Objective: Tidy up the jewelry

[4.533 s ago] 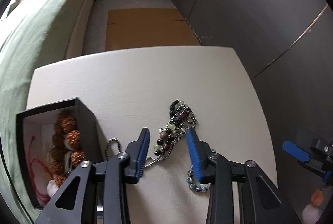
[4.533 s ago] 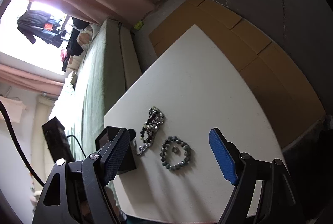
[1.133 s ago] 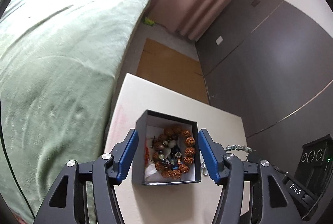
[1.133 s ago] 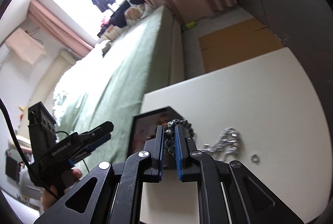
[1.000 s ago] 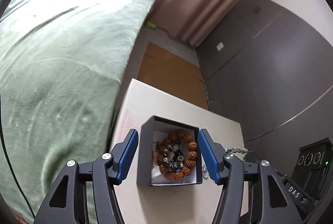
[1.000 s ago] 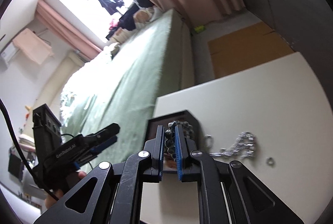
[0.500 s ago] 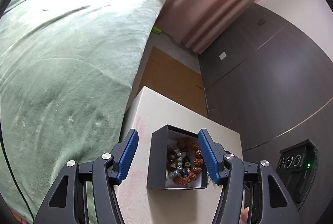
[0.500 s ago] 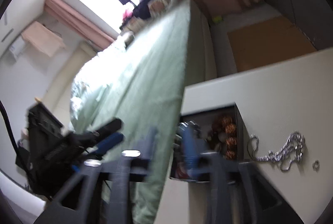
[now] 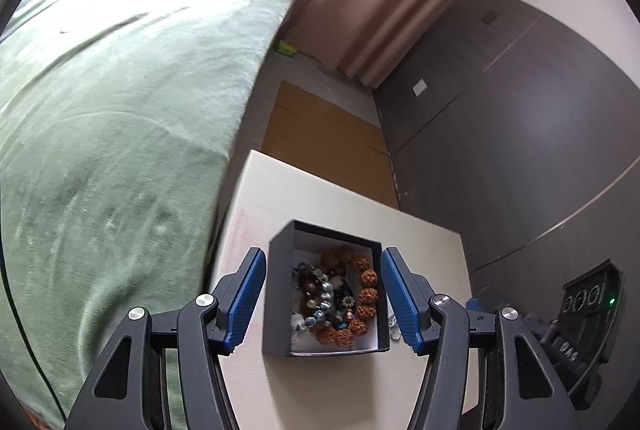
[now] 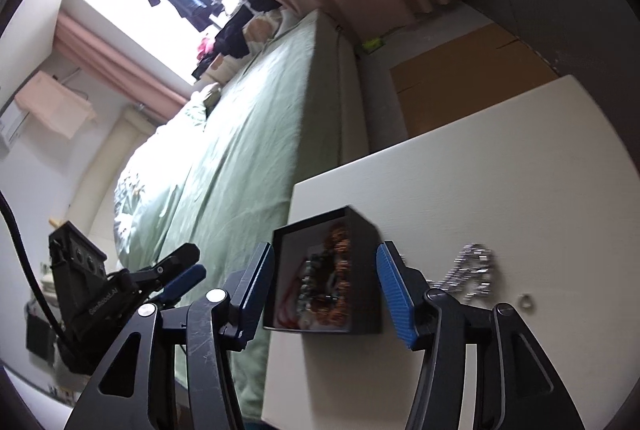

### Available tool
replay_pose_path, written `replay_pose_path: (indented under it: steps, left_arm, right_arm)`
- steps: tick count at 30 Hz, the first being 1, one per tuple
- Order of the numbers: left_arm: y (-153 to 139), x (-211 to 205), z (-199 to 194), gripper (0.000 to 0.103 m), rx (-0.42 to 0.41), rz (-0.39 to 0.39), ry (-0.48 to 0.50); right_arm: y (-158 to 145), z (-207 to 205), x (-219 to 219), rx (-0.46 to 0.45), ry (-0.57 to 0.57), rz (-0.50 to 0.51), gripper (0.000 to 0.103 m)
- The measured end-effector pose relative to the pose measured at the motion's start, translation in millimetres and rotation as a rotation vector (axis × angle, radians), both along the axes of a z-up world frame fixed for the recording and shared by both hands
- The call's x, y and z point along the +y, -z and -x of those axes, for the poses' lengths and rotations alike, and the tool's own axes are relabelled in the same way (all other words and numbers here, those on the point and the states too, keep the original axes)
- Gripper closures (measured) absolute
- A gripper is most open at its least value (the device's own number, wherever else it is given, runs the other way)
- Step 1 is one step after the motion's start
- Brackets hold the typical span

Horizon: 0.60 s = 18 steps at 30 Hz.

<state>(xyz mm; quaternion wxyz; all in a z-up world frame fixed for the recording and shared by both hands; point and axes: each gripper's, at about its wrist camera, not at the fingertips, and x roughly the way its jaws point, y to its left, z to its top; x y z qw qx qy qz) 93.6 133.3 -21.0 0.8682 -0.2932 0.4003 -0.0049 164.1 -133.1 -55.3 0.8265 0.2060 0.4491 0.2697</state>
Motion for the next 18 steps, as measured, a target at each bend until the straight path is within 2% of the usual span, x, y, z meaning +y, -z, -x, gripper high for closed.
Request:
replay_pose_path:
  steps: [3, 6, 13, 18]
  left_arm:
    - [0, -19, -4, 0.042, 0.007, -0.034, 0.044]
    - [-2, -40, -7, 0.042, 0.003, -0.067, 0.086]
    - [5, -84, -19, 0.042, 0.028, -0.105, 0.177]
    - [12, -115, -28, 0.047, 0.053, -0.105, 0.239]
  right_arm:
    - [-3, 0, -18, 0.004, 0.027, 0.007, 0.037]
    - [-3, -1, -32, 0.029, 0.041, 0.012, 0.034]
    - [4, -2, -62, 0.111, 0.054, 0.068, 0.033]
    - [9, -2, -83, 0.150, 0.063, 0.074, 0.033]
